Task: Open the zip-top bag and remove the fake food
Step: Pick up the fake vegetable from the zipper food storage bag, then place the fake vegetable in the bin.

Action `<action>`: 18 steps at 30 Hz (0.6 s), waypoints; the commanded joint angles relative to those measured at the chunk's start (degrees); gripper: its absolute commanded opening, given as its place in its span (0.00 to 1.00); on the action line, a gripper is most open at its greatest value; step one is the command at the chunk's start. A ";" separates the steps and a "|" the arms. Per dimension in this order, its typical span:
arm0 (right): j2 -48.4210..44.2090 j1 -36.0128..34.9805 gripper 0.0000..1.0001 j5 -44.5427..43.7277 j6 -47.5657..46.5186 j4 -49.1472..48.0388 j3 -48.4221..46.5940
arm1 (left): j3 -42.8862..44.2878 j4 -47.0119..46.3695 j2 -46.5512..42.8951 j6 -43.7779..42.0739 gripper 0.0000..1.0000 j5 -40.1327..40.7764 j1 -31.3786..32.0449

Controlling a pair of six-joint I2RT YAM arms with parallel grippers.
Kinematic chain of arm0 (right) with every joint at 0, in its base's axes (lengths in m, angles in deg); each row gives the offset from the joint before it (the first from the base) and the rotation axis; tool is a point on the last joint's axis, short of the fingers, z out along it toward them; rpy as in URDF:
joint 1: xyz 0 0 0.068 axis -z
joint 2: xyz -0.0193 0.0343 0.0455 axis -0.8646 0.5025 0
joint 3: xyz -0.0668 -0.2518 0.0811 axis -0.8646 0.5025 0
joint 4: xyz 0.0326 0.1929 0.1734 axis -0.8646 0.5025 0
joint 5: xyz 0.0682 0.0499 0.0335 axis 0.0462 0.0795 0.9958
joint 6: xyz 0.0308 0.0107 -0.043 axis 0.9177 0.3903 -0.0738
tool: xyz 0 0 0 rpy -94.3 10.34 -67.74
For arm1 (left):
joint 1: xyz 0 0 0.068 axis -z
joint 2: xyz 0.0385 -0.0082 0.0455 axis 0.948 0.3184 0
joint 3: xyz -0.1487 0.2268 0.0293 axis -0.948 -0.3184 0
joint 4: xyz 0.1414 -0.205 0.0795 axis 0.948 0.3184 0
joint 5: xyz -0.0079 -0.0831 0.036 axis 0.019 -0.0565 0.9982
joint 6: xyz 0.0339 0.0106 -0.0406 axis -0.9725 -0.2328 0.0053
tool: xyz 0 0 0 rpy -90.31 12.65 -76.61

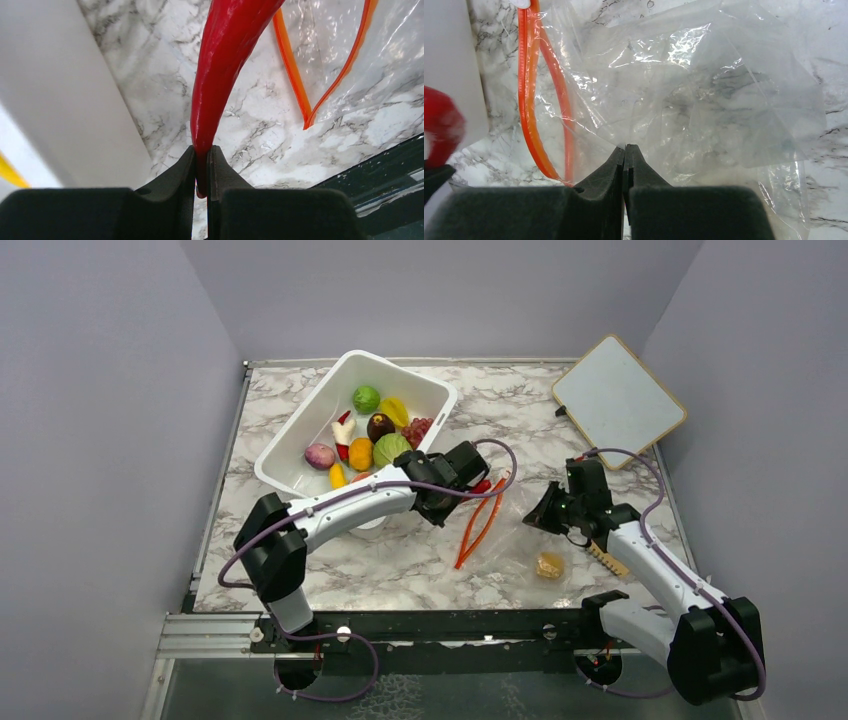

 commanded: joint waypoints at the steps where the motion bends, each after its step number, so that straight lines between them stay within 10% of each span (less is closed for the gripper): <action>1: -0.27 -0.08 0.01 -0.19 0.54 -0.65 0.73 | 3.86 -0.71 -4.01 1.21 0.00 3.64 -1.05; 18: -0.70 -0.08 0.01 1.83 1.09 -0.05 1.21 | 0.44 -10.19 -11.62 3.97 0.00 -15.14 -26.09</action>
